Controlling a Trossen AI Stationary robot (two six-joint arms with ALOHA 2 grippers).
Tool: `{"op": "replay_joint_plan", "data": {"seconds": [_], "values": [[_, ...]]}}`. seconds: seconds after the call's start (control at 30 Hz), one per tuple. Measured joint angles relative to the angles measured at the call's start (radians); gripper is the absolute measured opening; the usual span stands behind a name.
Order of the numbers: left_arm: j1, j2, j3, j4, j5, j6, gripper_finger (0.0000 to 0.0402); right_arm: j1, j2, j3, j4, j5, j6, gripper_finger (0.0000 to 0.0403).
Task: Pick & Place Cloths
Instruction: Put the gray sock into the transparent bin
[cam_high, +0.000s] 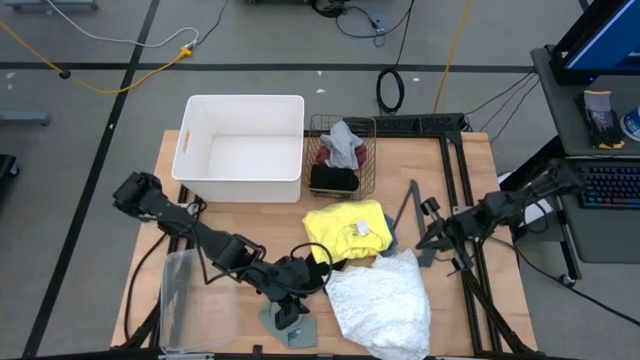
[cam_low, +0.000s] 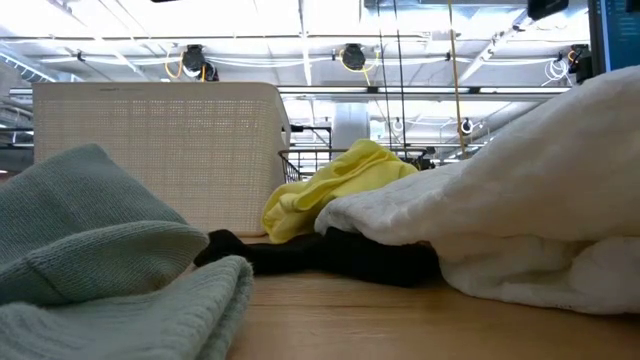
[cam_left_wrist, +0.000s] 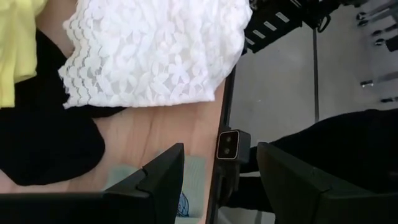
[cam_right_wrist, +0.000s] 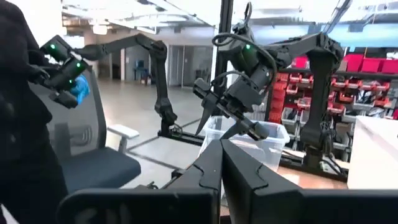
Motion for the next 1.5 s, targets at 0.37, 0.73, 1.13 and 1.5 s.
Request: {"op": "replay_joint_plan", "data": {"seconds": [0.37, 0.73, 1.13, 1.5], "values": [[-0.005, 0.0, 0.0, 0.0, -0.05, -0.028, 0.0207, 0.0, -0.156, -0.137, 0.025, 0.034, 0.027, 0.0], [-0.005, 0.0, 0.0, -0.093, -0.055, -0.122, 0.0207, 0.0, -0.211, -0.166, 0.025, 0.082, 0.033, 0.0], [-0.021, 0.0, -0.061, -0.277, -0.027, -0.303, 0.0207, 0.0, -0.211, -0.166, 0.028, 0.082, 0.028, 0.0], [-0.091, 0.0, -0.124, -0.274, -0.094, -0.103, 0.0207, 0.0, -0.211, -0.166, 0.028, 0.083, 0.023, 0.0]]}}
